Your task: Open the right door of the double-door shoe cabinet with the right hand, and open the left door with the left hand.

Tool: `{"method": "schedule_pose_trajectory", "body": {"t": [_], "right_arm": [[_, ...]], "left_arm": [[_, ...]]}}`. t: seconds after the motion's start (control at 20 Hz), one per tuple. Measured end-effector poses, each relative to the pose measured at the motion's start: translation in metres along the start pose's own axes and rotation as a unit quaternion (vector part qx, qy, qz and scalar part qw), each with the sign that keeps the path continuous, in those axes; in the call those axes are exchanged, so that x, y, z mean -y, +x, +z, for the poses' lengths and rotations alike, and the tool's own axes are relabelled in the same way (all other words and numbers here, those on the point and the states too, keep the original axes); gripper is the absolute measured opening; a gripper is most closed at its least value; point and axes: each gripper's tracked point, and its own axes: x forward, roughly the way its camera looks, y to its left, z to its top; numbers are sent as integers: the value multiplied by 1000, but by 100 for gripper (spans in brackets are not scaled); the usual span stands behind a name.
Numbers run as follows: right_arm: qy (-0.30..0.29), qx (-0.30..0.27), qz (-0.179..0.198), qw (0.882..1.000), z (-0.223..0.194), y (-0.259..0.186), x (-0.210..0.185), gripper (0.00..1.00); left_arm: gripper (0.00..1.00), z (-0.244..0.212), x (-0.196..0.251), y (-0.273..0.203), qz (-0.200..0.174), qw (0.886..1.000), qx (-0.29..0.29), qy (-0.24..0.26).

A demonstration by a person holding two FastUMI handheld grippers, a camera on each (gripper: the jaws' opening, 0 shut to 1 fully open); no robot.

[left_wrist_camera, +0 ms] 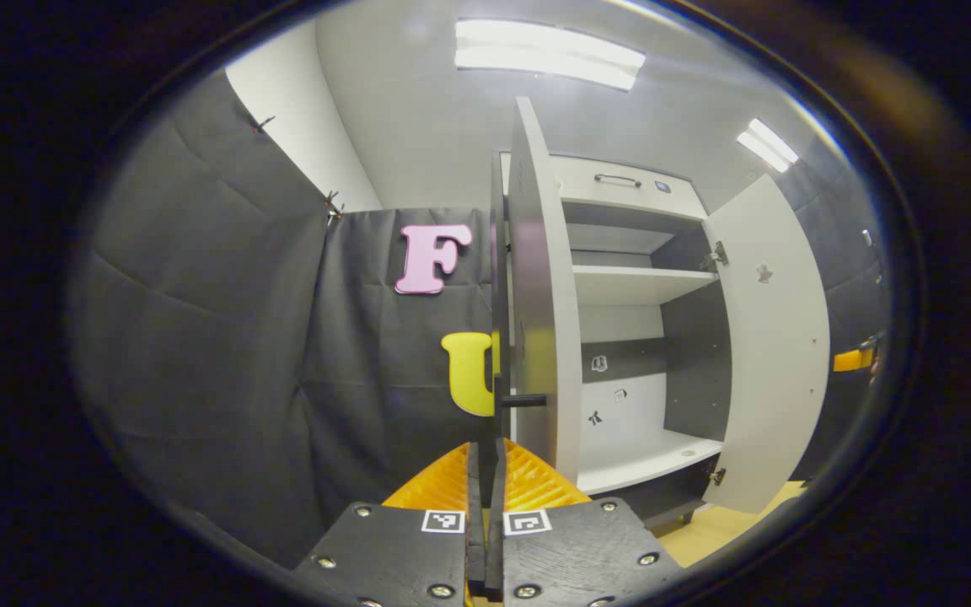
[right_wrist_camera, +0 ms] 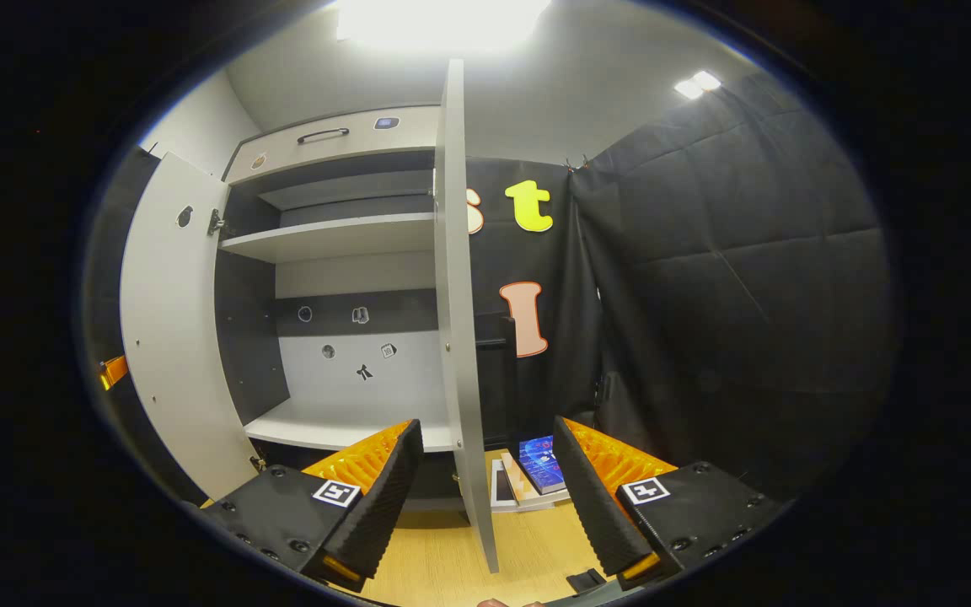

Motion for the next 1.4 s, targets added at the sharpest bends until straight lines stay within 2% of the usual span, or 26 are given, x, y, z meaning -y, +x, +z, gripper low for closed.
{"method": "schedule_pose_trajectory", "body": {"t": [0.25, 0.3, 0.35, 0.4, 0.45, 0.5, 0.7, 0.75, 0.8, 0.9, 1.0, 1.05, 1.1, 1.15, 1.25, 1.3, 1.35, 1.4], "right_arm": [[17, 8, 25, 1000, 4, 5, -16, 97], [14, 7, 31, 999, 3, 6, -20, 97], [9, 5, 35, 999, 2, 8, -21, 97], [7, 6, 40, 999, 1, 8, -24, 92], [9, 8, 45, 999, 2, 7, -28, 97], [12, 10, 50, 999, 2, 7, -33, 97], [15, 7, 64, 998, -11, 5, -45, 97], [14, 6, 64, 998, -16, 1, -48, 92], [14, 5, 62, 998, -22, -3, -50, 97], [14, 2, 59, 998, -33, -11, -52, 97], [16, -3, 55, 998, -45, -20, -53, 97], [17, -5, 51, 999, -49, -26, -52, 97], [16, -6, 48, 999, -54, -30, -51, 92], [15, -7, 44, 999, -57, -34, -51, 97], [20, -11, 38, 999, -65, -39, -52, 97], [25, -13, 39, 999, -68, -41, -54, 92], [30, -16, 39, 999, -70, -42, -57, 97], [34, -17, 41, 998, -72, -43, -58, 96]], "left_arm": [[1, 15, 18, -20, -5, 1000, 0, 18], [9, 15, 29, -24, -13, 1000, -3, 28], [32, 16, 40, -29, -17, 999, -4, 41], [54, 13, 47, -37, -16, 999, -4, 50], [77, 10, 56, -41, -16, 998, -6, 55], [100, 5, 66, -50, -20, 998, -11, 55], [100, -20, 105, -66, -37, 998, -41, 37], [100, -24, 108, -69, -36, 998, -44, 35], [100, -28, 111, -71, -33, 998, -48, 30], [100, -42, 118, -76, -30, 998, -57, 11], [98, -62, 113, -81, -10, 997, -80, 3], [100, -73, 110, -84, 1, 995, -95, 1], [100, -84, 111, -87, 4, 994, -108, -1], [100, -95, 111, -91, 3, 992, -124, -4], [100, -112, 113, -98, 0, 989, -150, -9], [98, -117, 115, -101, -3, 988, -157, -11], [100, -120, 116, -102, -6, 987, -161, -13], [100, -120, 118, -101, -8, 987, -162, -13]]}}
